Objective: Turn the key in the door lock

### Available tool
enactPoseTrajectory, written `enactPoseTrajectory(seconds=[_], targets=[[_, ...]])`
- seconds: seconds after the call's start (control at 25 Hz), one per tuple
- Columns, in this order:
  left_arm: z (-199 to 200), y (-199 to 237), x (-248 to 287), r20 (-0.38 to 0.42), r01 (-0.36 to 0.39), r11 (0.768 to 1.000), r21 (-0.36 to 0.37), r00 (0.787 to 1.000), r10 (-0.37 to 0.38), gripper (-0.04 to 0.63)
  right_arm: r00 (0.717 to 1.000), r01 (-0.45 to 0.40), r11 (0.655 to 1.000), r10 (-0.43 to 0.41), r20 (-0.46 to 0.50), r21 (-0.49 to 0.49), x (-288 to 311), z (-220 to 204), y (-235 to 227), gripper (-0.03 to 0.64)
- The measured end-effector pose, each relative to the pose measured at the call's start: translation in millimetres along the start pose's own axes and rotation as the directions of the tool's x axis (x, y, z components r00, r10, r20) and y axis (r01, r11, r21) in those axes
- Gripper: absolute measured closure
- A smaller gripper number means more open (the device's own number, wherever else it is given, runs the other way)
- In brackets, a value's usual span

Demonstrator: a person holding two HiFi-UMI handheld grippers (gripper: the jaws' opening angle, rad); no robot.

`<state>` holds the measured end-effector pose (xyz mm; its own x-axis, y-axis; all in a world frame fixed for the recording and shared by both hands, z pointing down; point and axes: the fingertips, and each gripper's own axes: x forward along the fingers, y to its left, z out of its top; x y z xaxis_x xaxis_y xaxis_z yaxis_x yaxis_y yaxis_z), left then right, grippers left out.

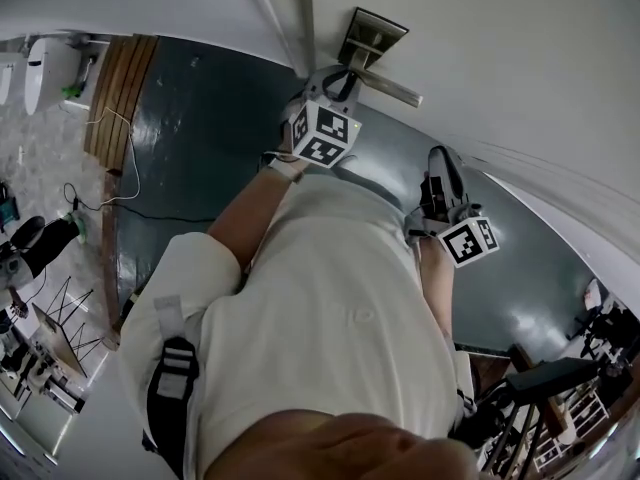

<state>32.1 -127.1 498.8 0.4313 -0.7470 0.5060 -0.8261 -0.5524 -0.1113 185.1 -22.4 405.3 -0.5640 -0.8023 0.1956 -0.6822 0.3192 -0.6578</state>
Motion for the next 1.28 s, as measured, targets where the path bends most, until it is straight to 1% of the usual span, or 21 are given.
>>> enactPoseTrajectory(seconds=[0.04, 0.12, 0.16, 0.24, 0.36, 0.48, 0.52, 0.56, 0.64, 0.68, 0.72, 0.8, 0.84, 1.0, 1.04, 1.08, 1.12, 1.16, 1.2, 1.24, 1.28], targets=[[2, -2, 1, -0.009, -0.045, 0.996, 0.075, 0.999, 0.046, 0.551, 1.000, -0.004, 1.000, 0.004, -0.002, 0.003, -1, 2, -2, 0.570], [2, -7, 2, -0.012, -0.130, 0.971, 0.200, 0.991, 0.135, 0.552, 1.000, -0.011, 1.000, 0.011, -0.005, 0.011, -6, 4, -5, 0.571], [3, -9, 1, -0.007, -0.167, 0.955, 0.246, 0.985, 0.174, 0.552, 1.000, -0.015, 1.000, 0.015, -0.007, 0.012, -9, 4, -7, 0.571], [4, -12, -1, 0.009, -0.228, 0.922, 0.313, 0.972, 0.237, 0.552, 1.000, -0.025, 1.000, 0.025, -0.013, 0.009, -15, 8, -9, 0.571], [4, -12, 1, 0.035, -0.295, 0.873, 0.388, 0.951, 0.306, 0.553, 0.999, -0.040, 0.999, 0.040, -0.025, 0.002, -17, 10, -15, 0.571], [2, -10, 4, 0.059, -0.350, 0.816, 0.460, 0.929, 0.366, 0.555, 0.998, -0.054, 0.999, 0.054, -0.041, -0.004, -15, 7, -21, 0.571], [1, -10, 3, 0.061, -0.362, 0.804, 0.472, 0.923, 0.380, 0.555, 0.997, -0.060, 0.998, 0.060, -0.048, -0.006, -15, 6, -23, 0.571], [0, -10, 3, 0.064, -0.373, 0.797, 0.475, 0.918, 0.391, 0.557, 0.996, -0.066, 0.998, 0.065, -0.054, -0.007, -15, 4, -24, 0.570], [-4, -7, 5, 0.075, -0.391, 0.796, 0.462, 0.912, 0.404, 0.557, 0.995, -0.076, 0.997, 0.076, -0.063, -0.009, -14, 2, -25, 0.570], [-6, -4, 6, 0.075, -0.394, 0.806, 0.443, 0.912, 0.404, 0.558, 0.995, -0.080, 0.997, 0.079, -0.064, -0.010, -13, 2, -25, 0.571], [-7, -2, 6, 0.069, -0.389, 0.824, 0.413, 0.915, 0.397, 0.557, 0.995, -0.083, 0.997, 0.082, -0.065, -0.011, -12, 2, -25, 0.571], [-8, 1, 5, 0.048, -0.367, 0.869, 0.332, 0.927, 0.373, 0.557, 0.994, -0.087, 0.996, 0.086, -0.066, -0.014, -12, 2, -27, 0.571], [-9, 2, 5, 0.041, -0.355, 0.887, 0.295, 0.932, 0.360, 0.557, 0.994, -0.090, 0.996, 0.089, -0.066, -0.014, -11, 2, -27, 0.571], [-10, 3, 1, 0.039, -0.306, 0.933, 0.192, 0.952, 0.304, 0.557, 0.993, -0.102, 0.995, 0.101, -0.063, -0.016, -9, 3, -26, 0.570], [-10, 3, -1, 0.037, -0.284, 0.948, 0.146, 0.959, 0.281, 0.557, 0.993, -0.105, 0.994, 0.104, -0.064, -0.019, -9, 3, -24, 0.571], [-11, 3, -4, 0.033, -0.256, 0.963, 0.080, 0.967, 0.255, 0.556, 0.992, -0.108, 0.994, 0.106, -0.066, -0.021, -9, 3, -22, 0.571], [-11, 2, -7, 0.030, -0.224, 0.975, -0.009, 0.974, 0.224, 0.555, 0.992, -0.111, 0.994, 0.109, -0.068, -0.023, -8, 3, -21, 0.571], [-12, 2, -9, 0.028, -0.185, 0.976, -0.116, 0.981, 0.190, 0.555, 0.991, -0.114, 0.993, 0.112, -0.071, -0.025, -8, 4, -20, 0.571], [-13, 1, -12, 0.031, -0.140, 0.962, -0.234, 0.988, 0.151, 0.553, 0.991, -0.116, 0.993, 0.114, -0.073, -0.027, -7, 5, -19, 0.571], [-14, 0, -14, 0.039, -0.089, 0.932, -0.351, 0.993, 0.109, 0.549, 0.991, -0.117, 0.993, 0.114, -0.075, -0.029, -7, 5, -18, 0.571], [-15, -1, -15, 0.054, -0.038, 0.891, -0.452, 0.996, 0.070, 0.543, 0.991, -0.117, 0.993, 0.114, -0.077, -0.030, -6, 6, -17, 0.571]])
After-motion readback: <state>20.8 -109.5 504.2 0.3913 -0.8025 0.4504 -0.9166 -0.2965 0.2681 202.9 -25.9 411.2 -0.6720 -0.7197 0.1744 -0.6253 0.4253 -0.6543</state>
